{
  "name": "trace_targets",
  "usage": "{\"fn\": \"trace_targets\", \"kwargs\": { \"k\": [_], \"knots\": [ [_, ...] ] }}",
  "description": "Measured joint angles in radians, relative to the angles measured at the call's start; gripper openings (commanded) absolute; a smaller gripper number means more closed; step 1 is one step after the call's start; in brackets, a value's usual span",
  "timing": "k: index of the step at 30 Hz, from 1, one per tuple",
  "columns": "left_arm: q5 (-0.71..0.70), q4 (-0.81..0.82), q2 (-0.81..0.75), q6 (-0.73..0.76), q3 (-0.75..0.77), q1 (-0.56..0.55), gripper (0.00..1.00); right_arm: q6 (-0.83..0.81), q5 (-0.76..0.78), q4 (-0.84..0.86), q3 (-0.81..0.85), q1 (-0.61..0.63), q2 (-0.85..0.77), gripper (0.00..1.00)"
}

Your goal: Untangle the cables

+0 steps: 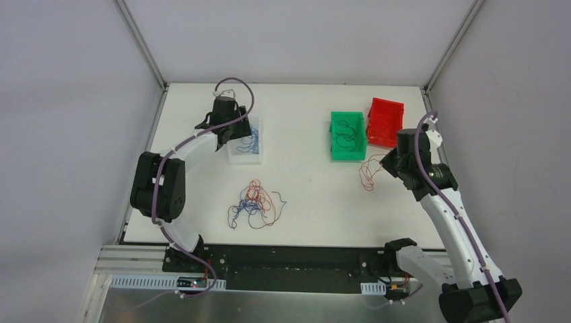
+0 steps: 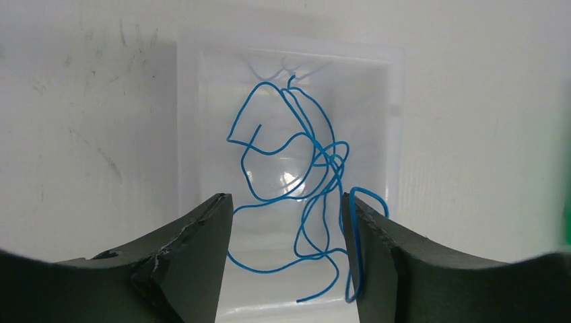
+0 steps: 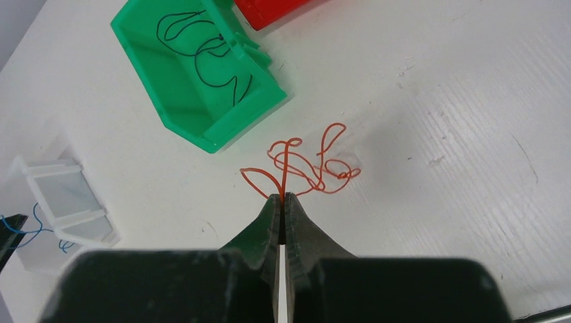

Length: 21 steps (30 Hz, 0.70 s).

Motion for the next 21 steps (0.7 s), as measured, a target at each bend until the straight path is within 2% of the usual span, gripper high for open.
{"fn": "trace_targets", "kwargs": {
  "k": [6,8,14,21],
  "knots": [
    [0.056,-0.069,-0.160,-0.011,0.000,0.000,0.84,-0.042,0.003,-0.029,0.136,-0.040,0.142,0.00],
    [0.075,-0.095,-0.232,-0.018,0.000,0.000,0.97,-0.053,0.000,-0.032,0.190,-0.060,0.169,0.00],
    [0.108,-0.188,-0.456,-0.044,-0.024,0.000,0.99,-0.079,-0.017,-0.036,0.374,-0.155,0.259,0.00],
    [0.158,-0.309,-0.617,-0.111,-0.114,0.000,0.99,-0.081,-0.055,-0.029,0.682,-0.244,0.512,0.00]
  ]
}}
